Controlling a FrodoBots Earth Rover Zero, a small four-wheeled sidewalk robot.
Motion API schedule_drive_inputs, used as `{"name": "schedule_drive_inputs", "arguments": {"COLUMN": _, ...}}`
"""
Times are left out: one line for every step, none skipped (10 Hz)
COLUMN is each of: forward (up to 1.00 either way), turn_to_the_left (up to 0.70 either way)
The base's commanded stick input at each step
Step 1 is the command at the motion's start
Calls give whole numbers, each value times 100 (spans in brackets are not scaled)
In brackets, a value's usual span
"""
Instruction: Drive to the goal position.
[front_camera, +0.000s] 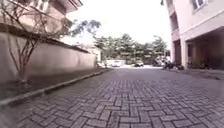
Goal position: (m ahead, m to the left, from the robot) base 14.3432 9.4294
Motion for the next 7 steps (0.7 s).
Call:
{"name": "schedule_drive_inputs", "arguments": {"forward": 70, "turn_to_the_left": 0}}
{"name": "schedule_drive_inputs", "arguments": {"forward": 70, "turn_to_the_left": 0}}
{"name": "schedule_drive_inputs", "arguments": {"forward": 70, "turn_to_the_left": 0}}
{"name": "schedule_drive_inputs", "arguments": {"forward": 70, "turn_to_the_left": 0}}
{"name": "schedule_drive_inputs", "arguments": {"forward": 70, "turn_to_the_left": 0}}
{"name": "schedule_drive_inputs", "arguments": {"forward": 70, "turn_to_the_left": 0}}
{"name": "schedule_drive_inputs", "arguments": {"forward": 70, "turn_to_the_left": 0}}
